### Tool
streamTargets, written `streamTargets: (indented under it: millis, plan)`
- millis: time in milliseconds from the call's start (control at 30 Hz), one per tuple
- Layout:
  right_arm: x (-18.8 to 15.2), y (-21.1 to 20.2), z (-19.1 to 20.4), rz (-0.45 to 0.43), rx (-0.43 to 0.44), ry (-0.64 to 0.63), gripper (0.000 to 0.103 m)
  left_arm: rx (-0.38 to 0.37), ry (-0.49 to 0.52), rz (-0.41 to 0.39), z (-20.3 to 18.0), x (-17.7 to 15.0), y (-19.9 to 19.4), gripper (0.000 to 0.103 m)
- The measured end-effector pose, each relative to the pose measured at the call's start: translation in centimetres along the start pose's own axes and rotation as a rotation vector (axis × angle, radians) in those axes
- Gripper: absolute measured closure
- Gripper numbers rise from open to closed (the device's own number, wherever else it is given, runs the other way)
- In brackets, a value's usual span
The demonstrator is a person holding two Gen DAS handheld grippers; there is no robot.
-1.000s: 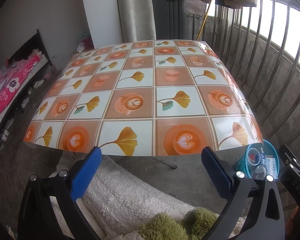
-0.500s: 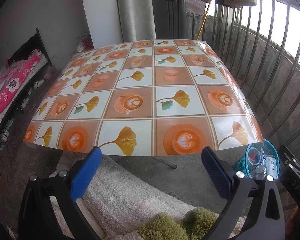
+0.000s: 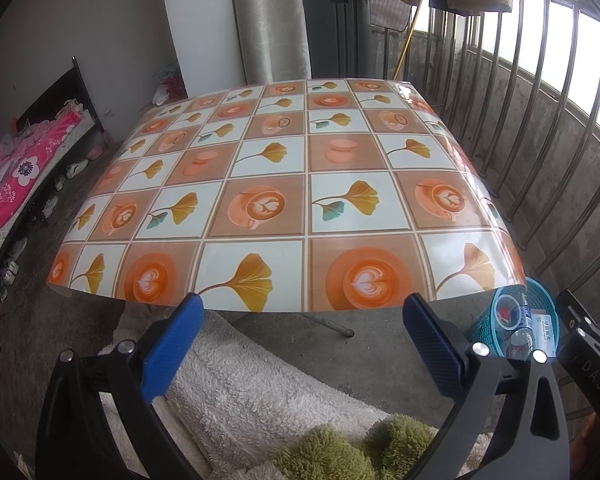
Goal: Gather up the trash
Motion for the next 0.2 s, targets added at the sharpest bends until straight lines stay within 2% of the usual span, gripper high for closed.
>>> streamTargets:
  millis: [200]
  plan:
    - [0.04,0.0,-0.04,0.001,0.001,0.001,0.007,0.001,0.0,0.0,0.01,0.0,-0.01,0.005]
Point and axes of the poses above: each gripper's, at about its wrist camera, not at the fingertips, and y roughly the way its jaws point, z to its left, x to its top, the point moved 8 cm from there along y, roughly the way its jaws point, and after that the axes turned 1 degree about -x, right-handed, at the moved point
